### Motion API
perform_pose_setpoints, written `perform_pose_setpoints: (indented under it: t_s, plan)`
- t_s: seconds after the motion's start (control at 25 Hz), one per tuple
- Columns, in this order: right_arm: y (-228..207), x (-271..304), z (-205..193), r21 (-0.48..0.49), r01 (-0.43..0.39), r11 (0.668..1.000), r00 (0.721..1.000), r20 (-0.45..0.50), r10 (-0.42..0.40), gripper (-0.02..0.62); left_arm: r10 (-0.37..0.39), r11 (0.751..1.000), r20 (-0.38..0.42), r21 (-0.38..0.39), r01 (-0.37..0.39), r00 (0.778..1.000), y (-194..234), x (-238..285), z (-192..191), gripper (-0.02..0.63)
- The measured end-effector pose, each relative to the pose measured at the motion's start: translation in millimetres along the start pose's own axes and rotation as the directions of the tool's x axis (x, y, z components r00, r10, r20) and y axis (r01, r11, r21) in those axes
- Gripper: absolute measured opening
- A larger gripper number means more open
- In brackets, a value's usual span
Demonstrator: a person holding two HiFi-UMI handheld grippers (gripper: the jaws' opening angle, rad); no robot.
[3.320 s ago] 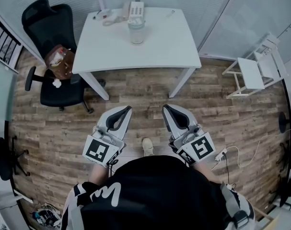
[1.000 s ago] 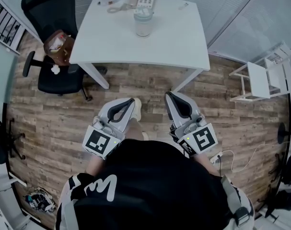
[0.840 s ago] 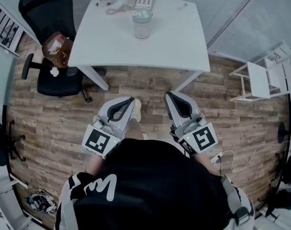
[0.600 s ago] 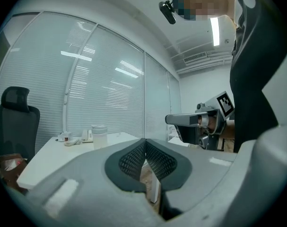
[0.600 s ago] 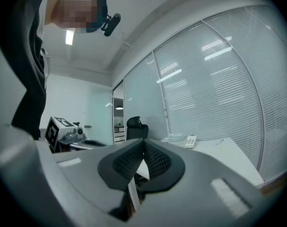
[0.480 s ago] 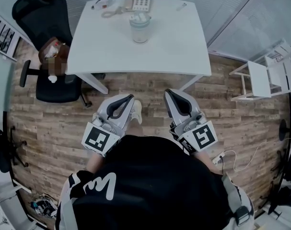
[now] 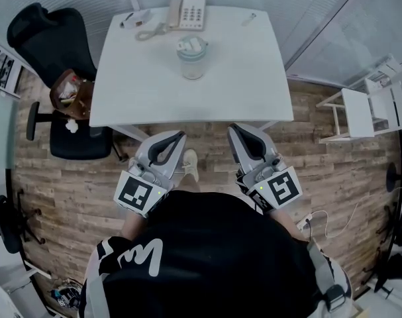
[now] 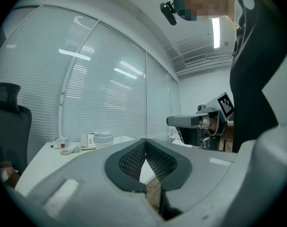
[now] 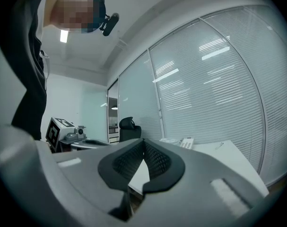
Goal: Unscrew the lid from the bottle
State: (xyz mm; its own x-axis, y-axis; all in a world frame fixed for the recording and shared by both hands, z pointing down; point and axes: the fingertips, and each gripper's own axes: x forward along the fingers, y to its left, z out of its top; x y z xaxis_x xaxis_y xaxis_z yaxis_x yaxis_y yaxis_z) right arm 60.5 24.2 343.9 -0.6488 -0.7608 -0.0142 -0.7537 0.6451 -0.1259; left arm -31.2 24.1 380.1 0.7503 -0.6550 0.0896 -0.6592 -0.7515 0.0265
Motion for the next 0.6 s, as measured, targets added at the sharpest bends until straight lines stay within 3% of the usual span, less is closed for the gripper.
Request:
perform_pose_setpoints:
  t_s: [0.6]
  plan:
    - [-55, 87, 13, -0.008, 0.024, 1.000, 1.000, -0.001, -0.024, 0.000, -0.030, 1.000, 0.010, 0.001, 0.030, 1.000, 89, 61, 19, 0.000]
